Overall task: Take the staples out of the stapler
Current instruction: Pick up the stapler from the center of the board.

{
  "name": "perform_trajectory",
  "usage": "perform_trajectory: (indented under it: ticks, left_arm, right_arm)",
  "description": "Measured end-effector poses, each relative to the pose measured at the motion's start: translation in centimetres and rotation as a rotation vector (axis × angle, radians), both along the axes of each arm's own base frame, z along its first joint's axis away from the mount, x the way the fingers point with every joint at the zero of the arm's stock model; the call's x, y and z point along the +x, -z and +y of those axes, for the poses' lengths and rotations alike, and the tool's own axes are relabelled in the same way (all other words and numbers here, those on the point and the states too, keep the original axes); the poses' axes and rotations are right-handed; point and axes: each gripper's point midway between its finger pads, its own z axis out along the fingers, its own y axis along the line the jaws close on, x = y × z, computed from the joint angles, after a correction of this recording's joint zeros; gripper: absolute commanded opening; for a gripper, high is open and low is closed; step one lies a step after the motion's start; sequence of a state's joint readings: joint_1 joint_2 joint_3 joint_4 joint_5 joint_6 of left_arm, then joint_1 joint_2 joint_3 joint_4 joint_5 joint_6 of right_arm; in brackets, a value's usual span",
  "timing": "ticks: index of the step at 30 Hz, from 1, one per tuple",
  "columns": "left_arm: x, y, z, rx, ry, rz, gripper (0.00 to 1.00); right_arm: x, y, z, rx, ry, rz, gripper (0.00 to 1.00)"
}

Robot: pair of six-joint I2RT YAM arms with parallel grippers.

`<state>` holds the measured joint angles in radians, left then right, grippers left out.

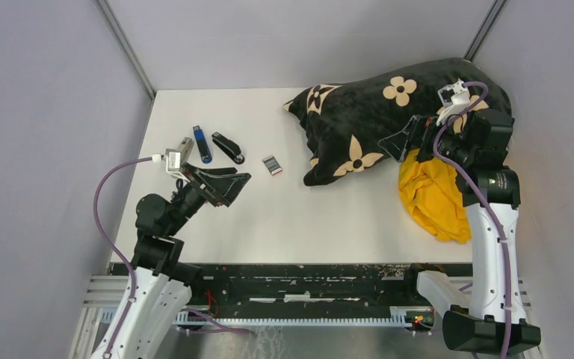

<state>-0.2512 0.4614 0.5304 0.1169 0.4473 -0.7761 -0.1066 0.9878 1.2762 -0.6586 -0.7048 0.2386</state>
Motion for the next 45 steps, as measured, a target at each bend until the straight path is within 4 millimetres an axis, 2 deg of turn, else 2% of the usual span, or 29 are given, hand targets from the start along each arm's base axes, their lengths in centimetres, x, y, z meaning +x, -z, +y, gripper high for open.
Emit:
perform_trajectory:
  ticks: [10, 20, 23, 27, 30, 34, 36, 41, 43, 45]
  left_arm:
    - [0.2, 1.0, 0.2, 0.003, -0.019, 0.024, 0.99]
    - [0.9, 3.5, 0.2, 0.011, -0.027, 0.064, 0.99]
    - [1.4, 5.2, 0.0, 0.011, -0.027, 0.089, 0.99]
    - [2.7, 8.7, -0.3, 0.050, -0.056, 0.201, 0.99]
    - [3.6, 12.0, -1.1, 0.167, -0.116, 0.311, 1.00]
    - [4.5, 14.7, -3.2, 0.395, -0.188, 0.386, 0.99]
    - [5.6, 15.7, -3.0, 0.485, -0.257, 0.401, 1.00]
    - [10.2, 18.0, 0.7, 0.655, -0.533, 0.452, 0.99]
    - [12.4, 18.7, 2.2, 0.670, -0.596, 0.501, 0.98]
    - [14.7, 18.9, 4.1, 0.668, -0.667, 0.546, 0.93]
  right_arm:
    - [-0.5, -1.0, 1.2, 0.036, -0.085, -0.039, 1.00]
    - [-1.7, 0.7, 3.4, 0.104, -0.264, -0.035, 1.00]
    - [-2.1, 2.4, 4.0, 0.129, -0.329, -0.007, 0.99]
    - [-2.3, 5.1, 4.2, 0.106, -0.375, 0.028, 1.00]
    - [-2.8, 6.5, 4.4, 0.054, -0.401, 0.017, 0.99]
    - [-3.2, 7.7, 4.4, -0.014, -0.421, 0.004, 0.99]
    - [-3.2, 8.0, 4.3, -0.039, -0.423, -0.002, 0.99]
    - [-3.4, 8.8, 4.3, -0.085, -0.429, -0.001, 0.99]
    - [-3.4, 9.1, 4.3, -0.103, -0.431, 0.000, 0.99]
    - [-3.4, 9.3, 4.4, -0.116, -0.433, 0.000, 0.99]
